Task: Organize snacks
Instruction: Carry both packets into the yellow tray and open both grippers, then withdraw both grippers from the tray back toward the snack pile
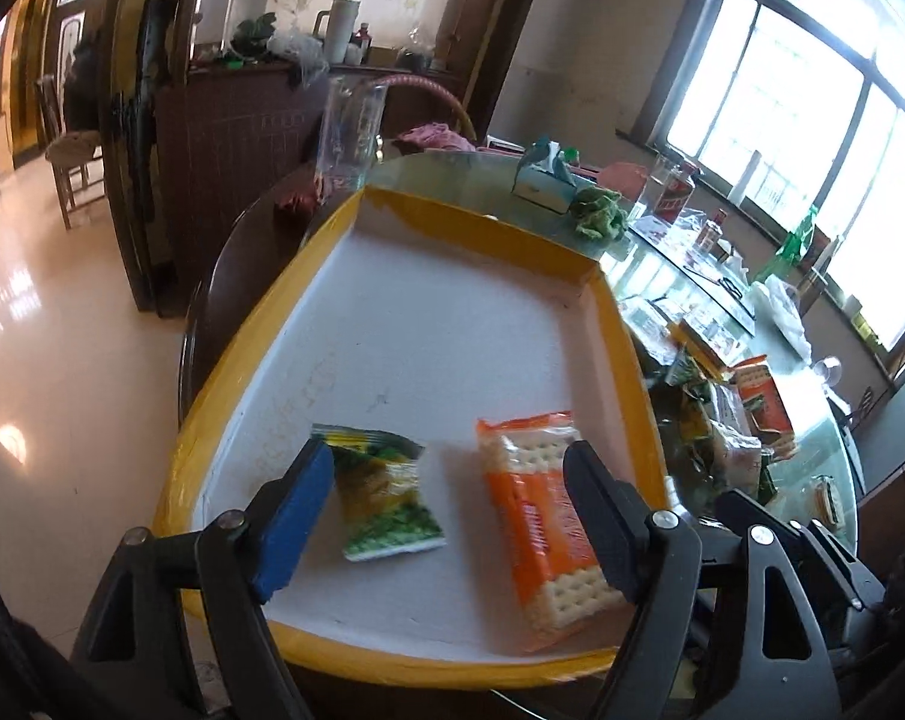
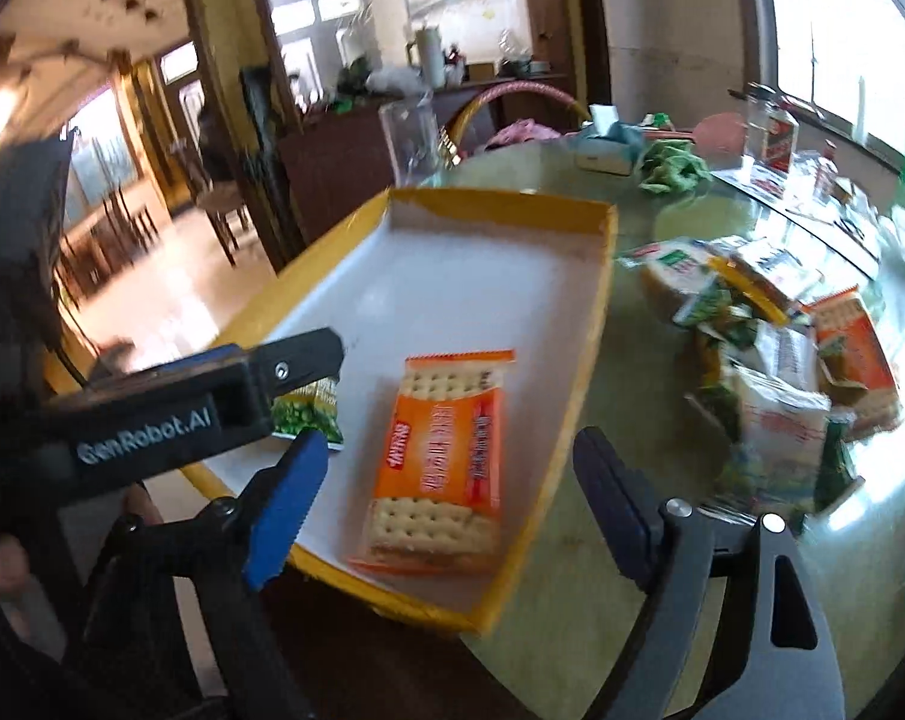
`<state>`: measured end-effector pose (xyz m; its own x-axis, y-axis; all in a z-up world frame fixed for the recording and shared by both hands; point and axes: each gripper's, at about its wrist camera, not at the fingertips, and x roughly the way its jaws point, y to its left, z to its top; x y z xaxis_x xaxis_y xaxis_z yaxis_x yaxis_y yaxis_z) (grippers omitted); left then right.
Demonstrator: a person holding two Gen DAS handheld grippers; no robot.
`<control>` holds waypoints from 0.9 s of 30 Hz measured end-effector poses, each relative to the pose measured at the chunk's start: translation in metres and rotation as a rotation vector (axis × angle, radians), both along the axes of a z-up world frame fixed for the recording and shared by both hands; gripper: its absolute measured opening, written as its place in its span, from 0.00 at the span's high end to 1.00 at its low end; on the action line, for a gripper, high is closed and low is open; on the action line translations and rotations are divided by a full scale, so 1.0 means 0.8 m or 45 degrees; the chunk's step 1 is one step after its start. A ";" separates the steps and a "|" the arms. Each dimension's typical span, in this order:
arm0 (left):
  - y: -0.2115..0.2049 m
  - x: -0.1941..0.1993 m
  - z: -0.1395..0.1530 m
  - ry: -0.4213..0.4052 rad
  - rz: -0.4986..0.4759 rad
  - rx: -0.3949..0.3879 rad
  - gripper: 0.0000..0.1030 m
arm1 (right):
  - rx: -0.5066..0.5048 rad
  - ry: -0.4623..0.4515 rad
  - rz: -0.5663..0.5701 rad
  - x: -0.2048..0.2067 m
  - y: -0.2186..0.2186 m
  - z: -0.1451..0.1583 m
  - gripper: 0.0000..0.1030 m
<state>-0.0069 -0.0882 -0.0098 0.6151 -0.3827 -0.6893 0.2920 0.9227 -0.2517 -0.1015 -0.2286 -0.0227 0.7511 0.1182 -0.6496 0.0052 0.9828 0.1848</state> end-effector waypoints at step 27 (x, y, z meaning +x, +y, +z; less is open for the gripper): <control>-0.184 -0.144 0.015 -0.131 -0.499 0.109 0.21 | 0.293 -0.055 -0.376 -0.193 -0.238 -0.018 0.18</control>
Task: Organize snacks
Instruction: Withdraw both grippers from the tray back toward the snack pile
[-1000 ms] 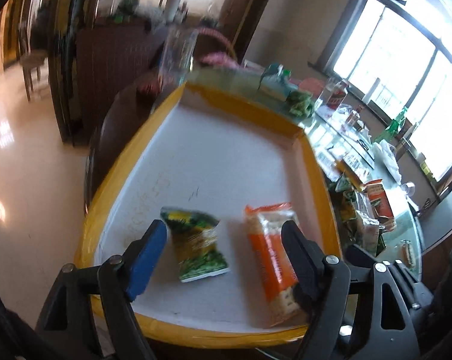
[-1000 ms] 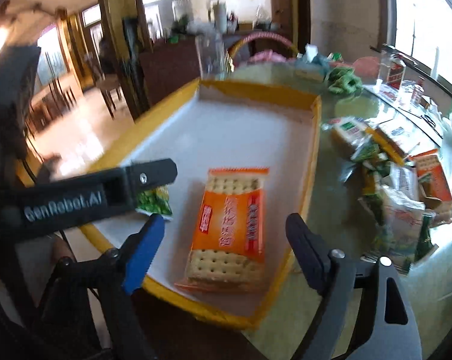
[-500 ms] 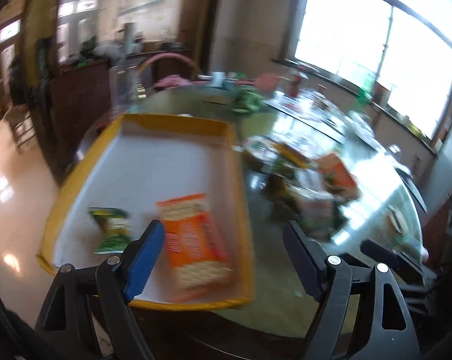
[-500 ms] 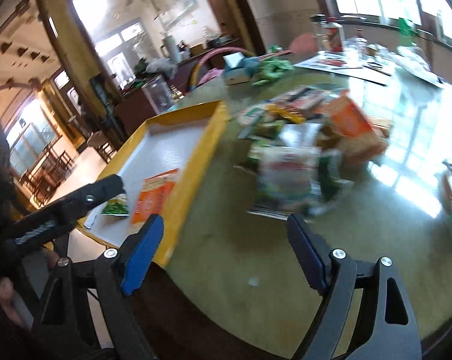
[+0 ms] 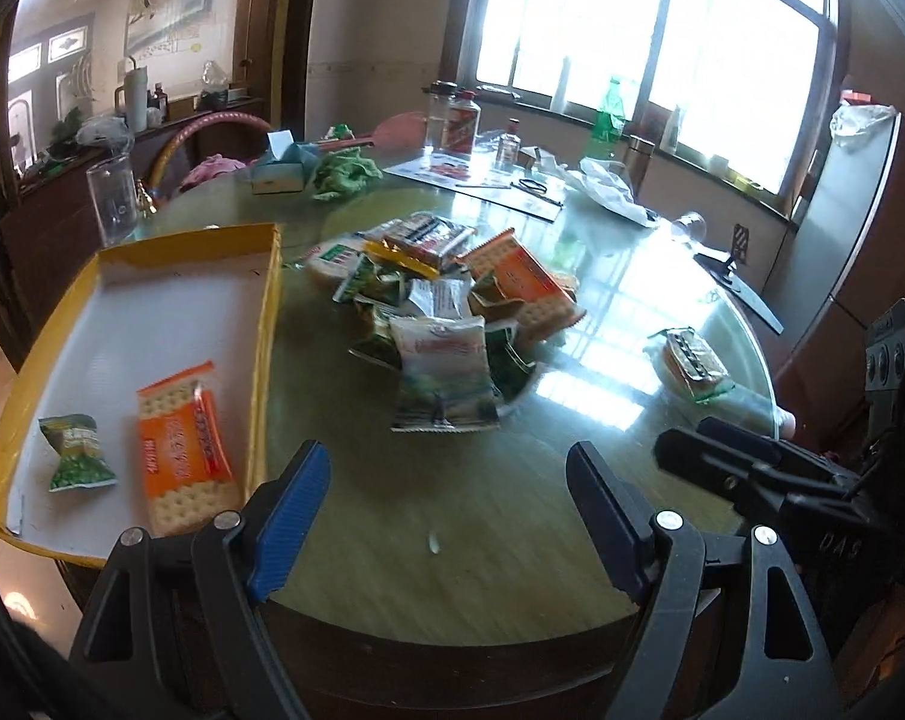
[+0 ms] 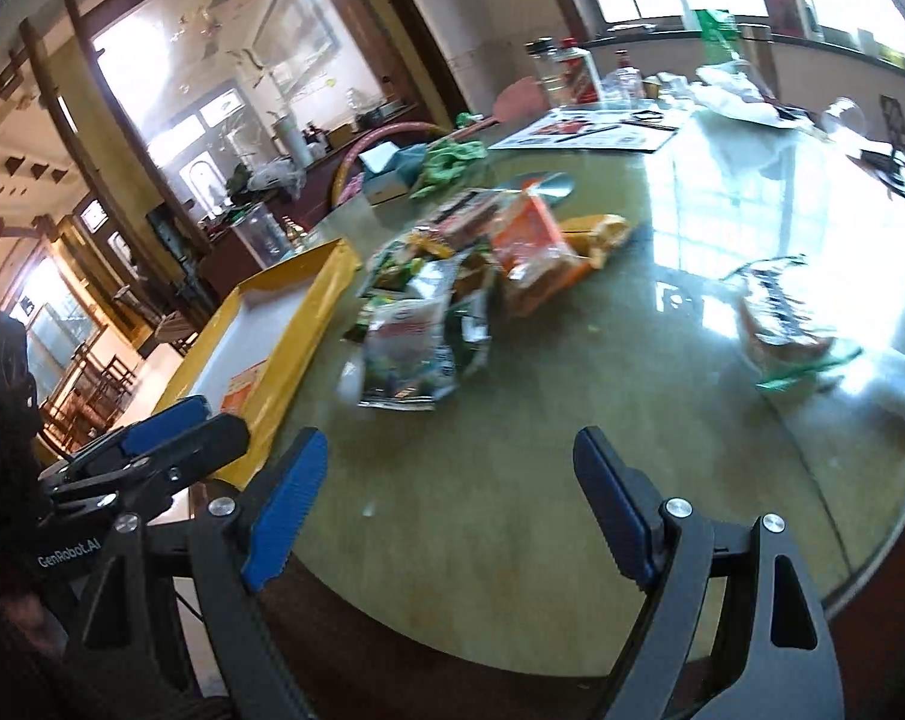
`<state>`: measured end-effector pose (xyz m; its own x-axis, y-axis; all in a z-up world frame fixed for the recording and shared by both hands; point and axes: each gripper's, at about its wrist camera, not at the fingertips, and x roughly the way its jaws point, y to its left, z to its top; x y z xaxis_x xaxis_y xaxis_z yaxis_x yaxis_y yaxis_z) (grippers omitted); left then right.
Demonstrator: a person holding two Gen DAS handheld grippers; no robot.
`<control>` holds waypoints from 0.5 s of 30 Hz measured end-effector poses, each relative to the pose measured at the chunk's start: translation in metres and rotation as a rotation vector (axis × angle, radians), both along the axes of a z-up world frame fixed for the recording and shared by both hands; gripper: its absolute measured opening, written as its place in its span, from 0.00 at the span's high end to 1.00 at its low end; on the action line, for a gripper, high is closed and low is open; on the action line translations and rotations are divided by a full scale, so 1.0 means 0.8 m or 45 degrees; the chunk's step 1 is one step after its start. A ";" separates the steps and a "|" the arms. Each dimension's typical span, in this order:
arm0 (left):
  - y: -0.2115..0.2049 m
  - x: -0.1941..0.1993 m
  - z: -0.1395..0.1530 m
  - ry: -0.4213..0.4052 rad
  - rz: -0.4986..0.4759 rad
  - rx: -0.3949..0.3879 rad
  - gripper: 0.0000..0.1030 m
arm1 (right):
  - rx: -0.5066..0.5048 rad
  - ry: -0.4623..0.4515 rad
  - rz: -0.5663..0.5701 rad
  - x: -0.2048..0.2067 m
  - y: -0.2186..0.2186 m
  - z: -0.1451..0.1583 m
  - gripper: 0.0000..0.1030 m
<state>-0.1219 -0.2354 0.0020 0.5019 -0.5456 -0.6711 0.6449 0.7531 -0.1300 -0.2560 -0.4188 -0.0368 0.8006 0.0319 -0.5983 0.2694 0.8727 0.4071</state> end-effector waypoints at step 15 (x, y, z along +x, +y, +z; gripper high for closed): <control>-0.002 0.008 -0.011 0.051 0.016 0.004 0.21 | -0.021 0.080 -0.231 -0.027 -0.075 -0.015 0.18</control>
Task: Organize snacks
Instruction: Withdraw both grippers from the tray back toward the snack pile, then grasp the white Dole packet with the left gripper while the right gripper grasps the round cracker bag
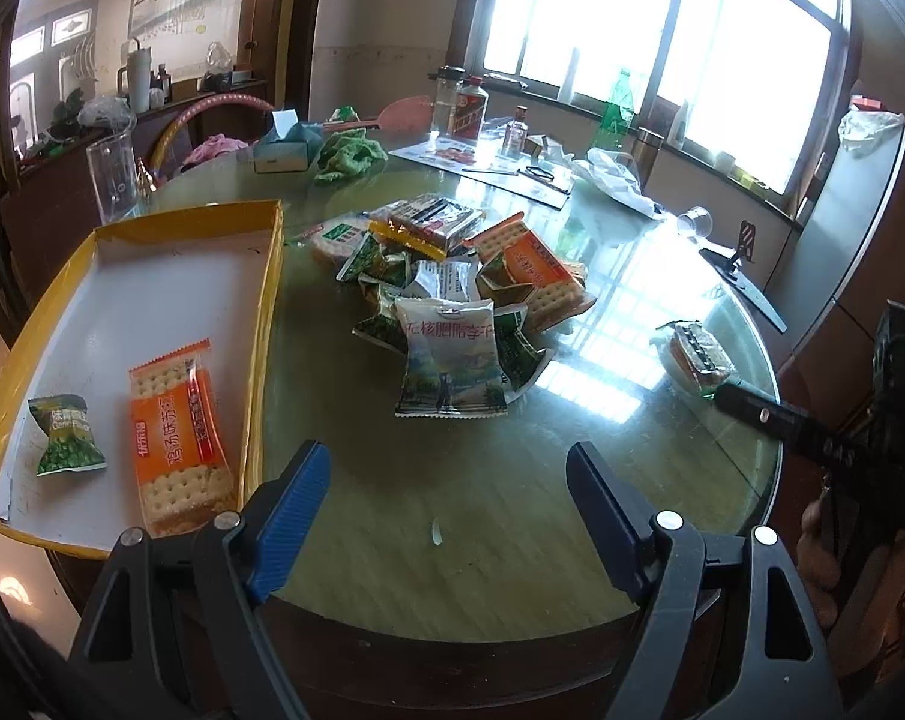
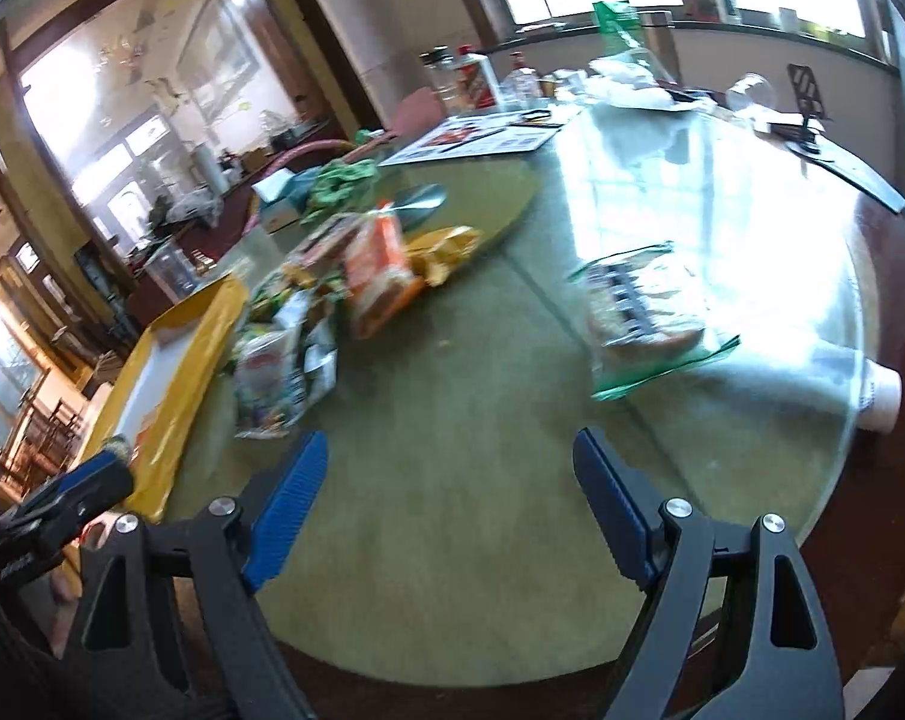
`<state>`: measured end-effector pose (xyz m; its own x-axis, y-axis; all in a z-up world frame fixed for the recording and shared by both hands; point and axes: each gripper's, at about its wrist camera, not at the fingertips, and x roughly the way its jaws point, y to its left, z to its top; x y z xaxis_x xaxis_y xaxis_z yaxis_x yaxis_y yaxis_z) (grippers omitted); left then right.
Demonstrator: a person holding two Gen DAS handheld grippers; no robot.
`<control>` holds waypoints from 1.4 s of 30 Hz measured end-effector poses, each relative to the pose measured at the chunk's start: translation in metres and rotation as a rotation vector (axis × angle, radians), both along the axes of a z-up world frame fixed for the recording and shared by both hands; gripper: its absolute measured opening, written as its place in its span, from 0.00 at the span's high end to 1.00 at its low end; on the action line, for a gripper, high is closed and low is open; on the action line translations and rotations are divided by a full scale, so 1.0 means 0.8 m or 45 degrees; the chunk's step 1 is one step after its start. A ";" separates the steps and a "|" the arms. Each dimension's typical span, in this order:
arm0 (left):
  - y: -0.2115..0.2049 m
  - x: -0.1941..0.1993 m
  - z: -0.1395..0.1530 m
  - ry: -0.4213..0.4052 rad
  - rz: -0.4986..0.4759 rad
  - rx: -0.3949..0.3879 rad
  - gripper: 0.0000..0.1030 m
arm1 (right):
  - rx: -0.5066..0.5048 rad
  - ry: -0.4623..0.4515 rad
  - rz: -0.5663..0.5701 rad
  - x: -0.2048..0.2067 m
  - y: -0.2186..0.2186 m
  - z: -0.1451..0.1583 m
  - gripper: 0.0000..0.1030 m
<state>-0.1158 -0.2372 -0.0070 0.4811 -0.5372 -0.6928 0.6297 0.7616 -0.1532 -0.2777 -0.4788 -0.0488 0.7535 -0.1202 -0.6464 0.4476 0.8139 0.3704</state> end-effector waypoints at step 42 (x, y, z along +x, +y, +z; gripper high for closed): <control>-0.104 0.106 -0.058 0.109 -0.003 0.107 0.53 | -0.277 0.403 0.049 0.082 0.019 -0.048 0.26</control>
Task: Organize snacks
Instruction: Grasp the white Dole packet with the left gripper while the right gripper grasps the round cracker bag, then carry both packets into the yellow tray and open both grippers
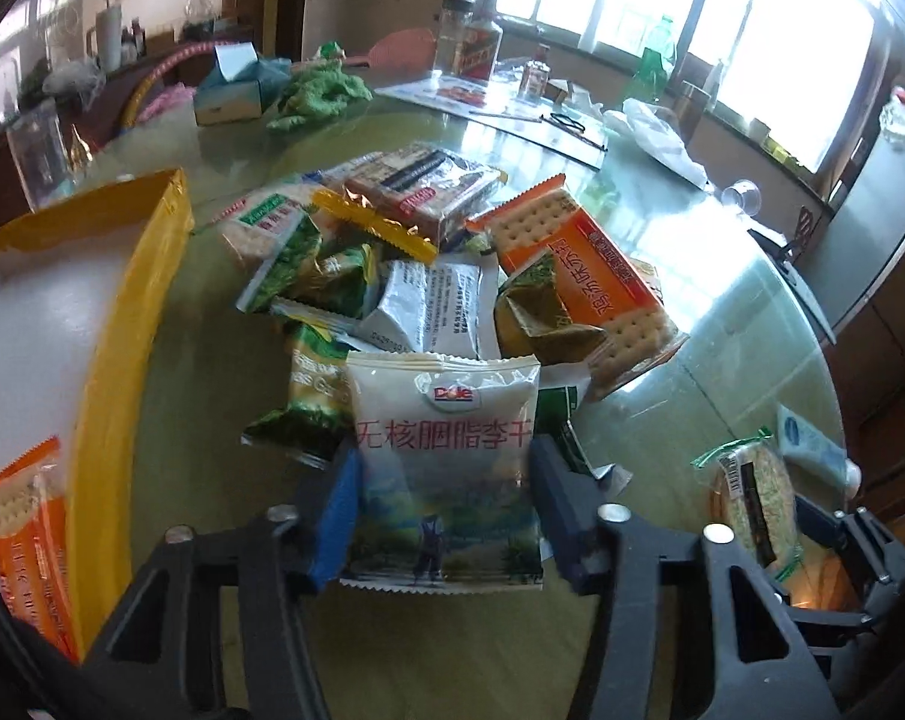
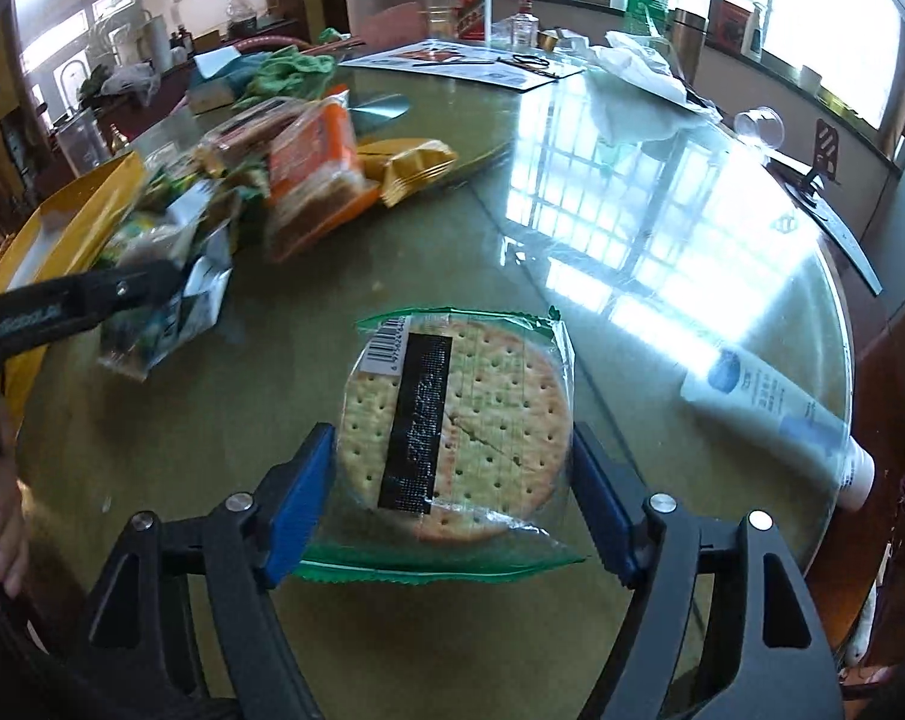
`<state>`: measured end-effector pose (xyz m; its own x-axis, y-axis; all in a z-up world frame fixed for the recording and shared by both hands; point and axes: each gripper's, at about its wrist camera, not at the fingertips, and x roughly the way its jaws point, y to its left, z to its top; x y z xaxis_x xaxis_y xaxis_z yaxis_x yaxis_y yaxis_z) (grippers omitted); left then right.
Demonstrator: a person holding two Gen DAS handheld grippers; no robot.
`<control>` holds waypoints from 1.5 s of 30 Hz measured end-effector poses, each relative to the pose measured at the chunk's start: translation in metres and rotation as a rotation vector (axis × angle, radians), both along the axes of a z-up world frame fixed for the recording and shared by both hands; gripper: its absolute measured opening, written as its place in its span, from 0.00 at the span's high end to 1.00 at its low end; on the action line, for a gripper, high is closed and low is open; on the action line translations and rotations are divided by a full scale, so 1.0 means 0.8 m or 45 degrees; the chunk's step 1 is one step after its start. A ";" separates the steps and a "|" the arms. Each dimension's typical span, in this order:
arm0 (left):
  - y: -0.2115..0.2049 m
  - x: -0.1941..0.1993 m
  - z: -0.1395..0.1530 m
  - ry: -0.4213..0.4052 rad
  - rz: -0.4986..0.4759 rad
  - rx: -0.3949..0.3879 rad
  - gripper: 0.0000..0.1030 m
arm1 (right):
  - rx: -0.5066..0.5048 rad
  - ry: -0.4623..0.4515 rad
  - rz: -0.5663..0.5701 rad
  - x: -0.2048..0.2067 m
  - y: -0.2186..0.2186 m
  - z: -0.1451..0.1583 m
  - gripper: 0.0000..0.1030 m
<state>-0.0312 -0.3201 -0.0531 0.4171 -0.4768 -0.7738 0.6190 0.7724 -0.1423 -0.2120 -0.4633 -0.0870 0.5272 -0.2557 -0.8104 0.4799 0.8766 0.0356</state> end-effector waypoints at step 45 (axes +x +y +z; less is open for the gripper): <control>0.327 0.015 0.112 -0.020 0.375 -0.500 0.60 | 0.241 -0.368 0.540 0.116 0.211 0.107 0.26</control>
<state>-0.0194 -0.0587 0.0368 0.5884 -0.5911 -0.5518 0.3863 0.8049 -0.4504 -0.1195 -0.2942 -0.0011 0.7606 0.1636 -0.6283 0.0334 0.9566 0.2894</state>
